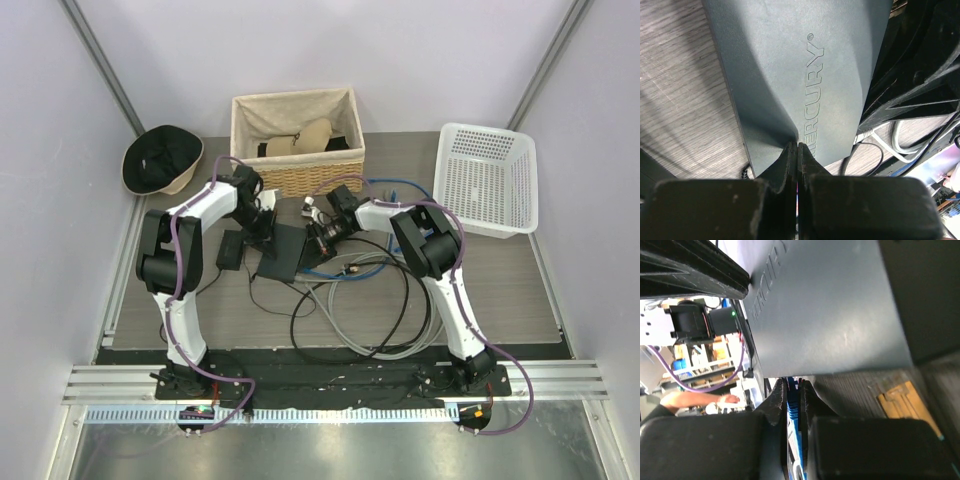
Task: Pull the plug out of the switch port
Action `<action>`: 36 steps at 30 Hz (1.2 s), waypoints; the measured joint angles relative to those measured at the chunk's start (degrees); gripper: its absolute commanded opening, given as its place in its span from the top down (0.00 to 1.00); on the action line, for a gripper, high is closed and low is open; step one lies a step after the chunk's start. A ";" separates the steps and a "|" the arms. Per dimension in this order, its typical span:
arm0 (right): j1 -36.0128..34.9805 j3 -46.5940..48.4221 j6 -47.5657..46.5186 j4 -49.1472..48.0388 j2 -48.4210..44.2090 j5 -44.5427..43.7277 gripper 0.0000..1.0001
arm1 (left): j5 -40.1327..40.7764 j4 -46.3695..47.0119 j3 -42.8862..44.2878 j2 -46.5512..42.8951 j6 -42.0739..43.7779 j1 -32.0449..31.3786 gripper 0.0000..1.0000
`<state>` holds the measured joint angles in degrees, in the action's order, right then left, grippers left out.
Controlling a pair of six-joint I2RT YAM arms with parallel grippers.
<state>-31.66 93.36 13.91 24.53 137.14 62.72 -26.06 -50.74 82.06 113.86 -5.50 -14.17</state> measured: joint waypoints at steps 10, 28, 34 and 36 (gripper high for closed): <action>0.46 -2.14 5.27 -5.22 -0.33 1.62 0.98 | 0.07 0.28 -0.13 -0.11 0.13 0.00 1.00; 1.25 0.96 -4.33 2.49 0.98 2.10 0.99 | 0.02 0.28 -0.13 -0.13 0.17 -0.17 1.00; 6.38 -12.76 -0.68 -3.98 -8.83 -5.01 0.98 | 0.07 -0.02 -0.02 -0.17 0.72 -0.37 1.00; 8.20 -11.91 -3.19 -2.78 -8.85 -4.98 0.98 | 0.09 -0.04 -0.02 -0.24 1.14 -0.42 1.00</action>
<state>-23.46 81.45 10.72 21.76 128.29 57.74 -25.98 -50.78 82.04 113.62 -4.36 -14.59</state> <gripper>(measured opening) 0.102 0.009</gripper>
